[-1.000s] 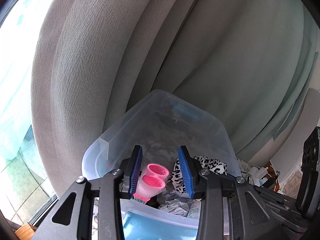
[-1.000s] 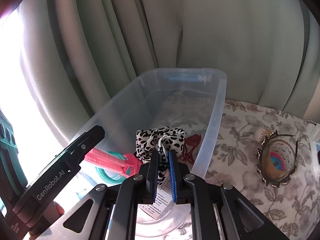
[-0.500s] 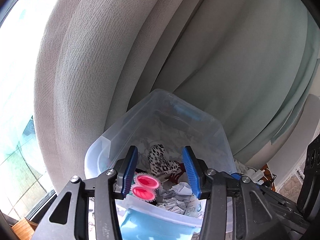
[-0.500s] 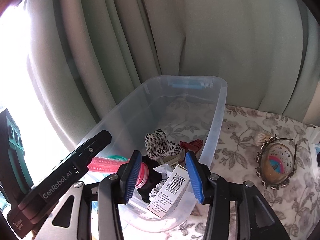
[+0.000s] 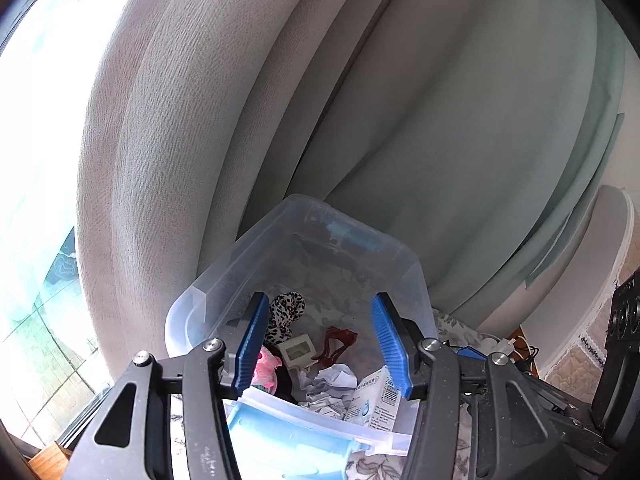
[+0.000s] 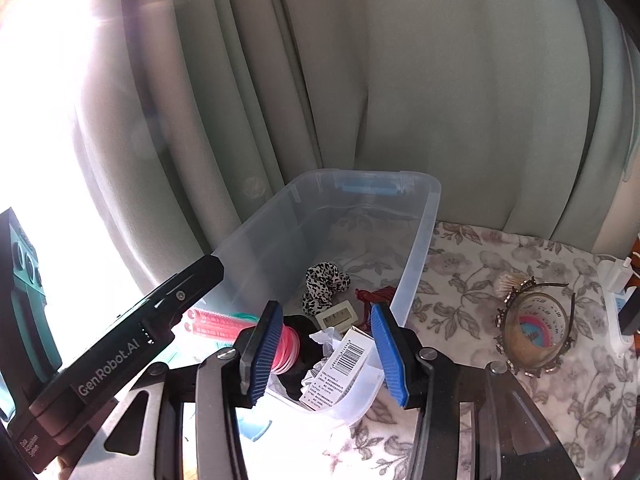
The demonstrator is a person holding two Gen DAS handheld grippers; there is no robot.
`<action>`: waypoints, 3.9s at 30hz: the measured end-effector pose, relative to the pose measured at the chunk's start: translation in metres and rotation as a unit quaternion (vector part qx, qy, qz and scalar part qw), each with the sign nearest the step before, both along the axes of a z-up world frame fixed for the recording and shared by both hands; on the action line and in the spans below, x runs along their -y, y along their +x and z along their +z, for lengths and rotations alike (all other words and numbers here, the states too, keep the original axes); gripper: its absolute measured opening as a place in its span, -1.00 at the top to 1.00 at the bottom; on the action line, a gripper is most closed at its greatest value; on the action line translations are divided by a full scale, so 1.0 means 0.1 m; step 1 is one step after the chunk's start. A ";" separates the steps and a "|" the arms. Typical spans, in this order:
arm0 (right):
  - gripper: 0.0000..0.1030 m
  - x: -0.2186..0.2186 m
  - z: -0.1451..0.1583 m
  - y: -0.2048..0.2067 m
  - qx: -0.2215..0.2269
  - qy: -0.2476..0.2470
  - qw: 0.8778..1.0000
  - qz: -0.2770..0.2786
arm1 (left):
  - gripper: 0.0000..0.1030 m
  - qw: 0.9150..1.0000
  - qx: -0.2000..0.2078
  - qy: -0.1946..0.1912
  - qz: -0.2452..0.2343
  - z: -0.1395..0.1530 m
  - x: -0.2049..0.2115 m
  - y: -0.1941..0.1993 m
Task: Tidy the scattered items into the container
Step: 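Move both open tools back toward the tape roll with the headband, then grasp the tape roll rim with the right tool and lift it off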
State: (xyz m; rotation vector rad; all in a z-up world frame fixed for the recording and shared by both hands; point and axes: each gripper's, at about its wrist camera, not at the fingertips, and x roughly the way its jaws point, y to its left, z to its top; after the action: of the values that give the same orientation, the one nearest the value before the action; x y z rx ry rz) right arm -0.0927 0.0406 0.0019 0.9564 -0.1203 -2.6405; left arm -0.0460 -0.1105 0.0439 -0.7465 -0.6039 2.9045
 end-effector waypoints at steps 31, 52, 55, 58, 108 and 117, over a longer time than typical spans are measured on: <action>-0.01 -1.00 0.68 0.89 -0.088 -0.068 0.991 -0.071 | -0.35 0.992 -0.085 -0.066 -0.060 0.17 -1.05 0.25; -0.05 -2.38 0.16 0.82 -0.025 -0.144 0.969 -0.198 | -0.41 0.977 -0.023 -0.144 -0.154 -0.13 -2.27 -0.15; -0.05 -2.46 -0.02 0.72 -0.002 -0.151 0.968 -0.202 | -0.41 0.977 -0.004 -0.148 -0.155 -0.26 -2.33 -0.26; -0.05 -2.49 -0.19 0.62 0.021 -0.152 0.967 -0.202 | -0.41 0.977 0.021 -0.148 -0.155 -0.43 -2.37 -0.39; 0.68 -2.70 -1.51 -0.95 0.150 -0.083 0.962 -0.215 | -0.38 0.953 0.192 -0.114 -0.204 -2.22 -2.47 -1.65; 0.77 -2.78 -1.53 -0.84 0.149 -0.098 0.960 -0.218 | -0.38 0.952 0.196 -0.111 -0.205 -2.27 -2.45 -1.74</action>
State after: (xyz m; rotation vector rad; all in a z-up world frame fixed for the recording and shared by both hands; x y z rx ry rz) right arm -0.1768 0.3190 -0.1510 1.3803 -0.7266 -2.7670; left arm -0.2202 0.1345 -0.1826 -1.3184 -0.1146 2.4718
